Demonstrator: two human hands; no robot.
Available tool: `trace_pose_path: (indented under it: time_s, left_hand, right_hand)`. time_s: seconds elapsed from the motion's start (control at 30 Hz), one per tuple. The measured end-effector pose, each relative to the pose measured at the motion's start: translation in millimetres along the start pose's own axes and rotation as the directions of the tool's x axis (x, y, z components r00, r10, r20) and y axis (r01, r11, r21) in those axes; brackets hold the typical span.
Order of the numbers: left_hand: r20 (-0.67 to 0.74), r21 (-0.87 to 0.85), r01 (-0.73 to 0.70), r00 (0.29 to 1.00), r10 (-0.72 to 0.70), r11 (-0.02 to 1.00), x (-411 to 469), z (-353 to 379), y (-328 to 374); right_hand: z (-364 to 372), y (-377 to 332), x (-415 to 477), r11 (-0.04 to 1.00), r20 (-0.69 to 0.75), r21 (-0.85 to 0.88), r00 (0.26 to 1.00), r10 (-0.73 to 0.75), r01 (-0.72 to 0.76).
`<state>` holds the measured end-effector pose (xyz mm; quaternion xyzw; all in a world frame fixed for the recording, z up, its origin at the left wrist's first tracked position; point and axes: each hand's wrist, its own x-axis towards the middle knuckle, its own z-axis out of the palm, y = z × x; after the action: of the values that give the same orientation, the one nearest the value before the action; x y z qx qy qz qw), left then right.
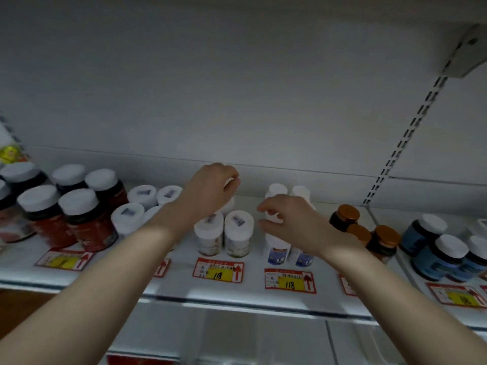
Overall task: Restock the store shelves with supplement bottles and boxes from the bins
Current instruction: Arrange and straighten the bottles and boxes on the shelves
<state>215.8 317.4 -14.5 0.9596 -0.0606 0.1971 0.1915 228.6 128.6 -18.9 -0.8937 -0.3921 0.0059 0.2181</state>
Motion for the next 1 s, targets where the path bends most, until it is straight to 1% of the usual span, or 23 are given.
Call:
trace_pose_path:
  time_s: [0.13,0.27,0.37,0.43,0.6,0.8,1.0]
  left_hand:
    - [0.046,0.036,0.070,0.996,-0.071,0.997,-38.6,-12.3,-0.6]
    - [0.161,0.133,0.188,0.965,-0.208,0.973,-60.0,-10.5,-4.4]
    - [0.266,0.211,0.198,0.931,-0.251,0.957,-68.1,-7.0,-7.9]
    - [0.298,0.216,0.184,0.923,-0.244,0.959,-68.8,-4.1,-10.3]
    - [0.312,0.198,0.169,0.923,-0.225,0.966,-63.9,-2.1,-13.1]
    - [0.307,0.171,0.107,0.939,-0.156,0.979,-64.1,-2.6,-16.8]
    - [0.343,0.145,0.047,0.934,-0.095,0.988,-61.6,-4.3,-22.9]
  right_hand:
    - [8.7,-11.3,15.6,0.999,0.099,-0.034,0.995,-0.003,0.007]
    - [17.9,-16.8,22.6,0.997,0.187,-0.069,0.982,0.035,-0.023]
    - [20.4,-21.8,23.7,0.992,0.205,-0.127,0.978,0.036,-0.010]
    - [21.4,-25.3,24.7,0.988,0.217,-0.154,0.975,0.044,-0.010]
    - [22.8,-30.5,28.5,0.983,0.223,-0.181,0.972,0.078,-0.037]
    - [27.7,-31.5,30.2,0.983,0.219,-0.159,0.968,0.124,-0.090]
    - [30.5,-34.8,32.6,0.979,0.195,-0.152,0.967,0.166,-0.138]
